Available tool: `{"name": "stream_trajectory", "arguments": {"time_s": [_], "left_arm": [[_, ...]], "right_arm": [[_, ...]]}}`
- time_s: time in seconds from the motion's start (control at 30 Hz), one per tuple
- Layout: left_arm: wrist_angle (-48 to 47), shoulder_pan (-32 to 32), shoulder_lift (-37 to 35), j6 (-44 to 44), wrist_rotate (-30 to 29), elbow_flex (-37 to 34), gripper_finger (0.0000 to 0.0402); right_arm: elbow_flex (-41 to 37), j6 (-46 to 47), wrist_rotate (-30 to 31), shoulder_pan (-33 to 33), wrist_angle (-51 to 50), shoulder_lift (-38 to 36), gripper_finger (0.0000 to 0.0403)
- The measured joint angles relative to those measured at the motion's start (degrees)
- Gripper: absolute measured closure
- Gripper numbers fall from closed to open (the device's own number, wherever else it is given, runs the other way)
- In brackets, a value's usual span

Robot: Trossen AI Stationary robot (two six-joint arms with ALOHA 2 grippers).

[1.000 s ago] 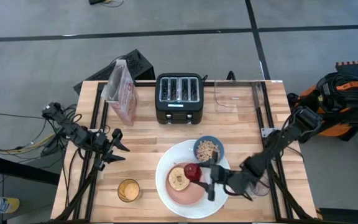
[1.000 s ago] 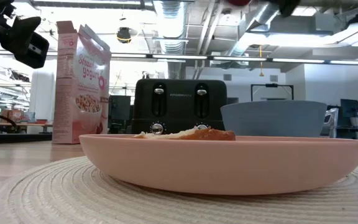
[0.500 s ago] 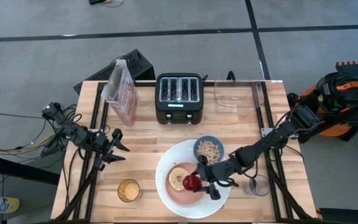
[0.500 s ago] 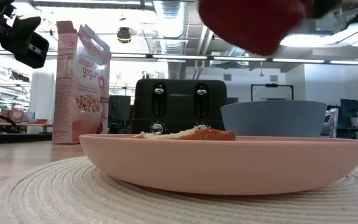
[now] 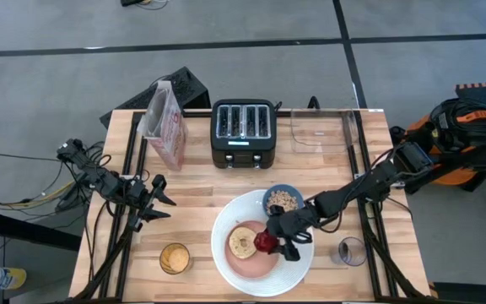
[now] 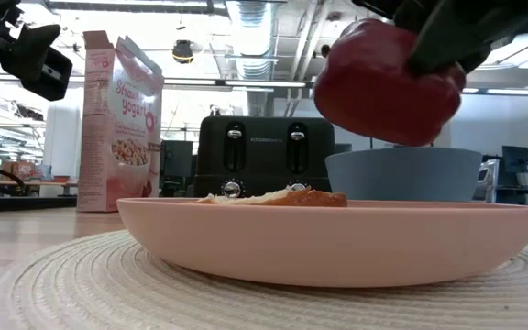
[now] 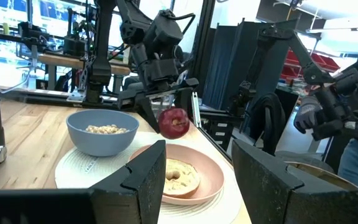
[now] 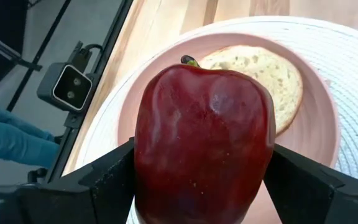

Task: Arrange a breakfast setting
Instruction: Remove the red apple from the transparent bin and put it on the pink plate

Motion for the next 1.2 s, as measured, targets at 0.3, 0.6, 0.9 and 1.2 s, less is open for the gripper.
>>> {"name": "stream_trajectory", "arguments": {"time_s": [0.3,0.6,0.9,1.2], "left_arm": [[0.00,0.00,0.00,0.01,-0.02,0.00,0.0233],[0.00,0.02,0.00,0.01,-0.03,0.02,0.0233],[-0.02,0.02,-0.02,0.01,-0.02,0.02,0.0233],[-0.02,0.02,-0.02,0.01,-0.02,0.02,0.0233]], "right_arm": [[-0.05,0.08,-0.58,0.09,-0.09,2.20,0.0069],[0.04,4.09,-7.56,-1.46,2.89,6.48,0.0047],[0.04,4.09,-7.56,-1.49,2.97,6.51,0.0018],[0.04,3.60,-7.58,-1.79,3.73,5.97,0.0006]]}}
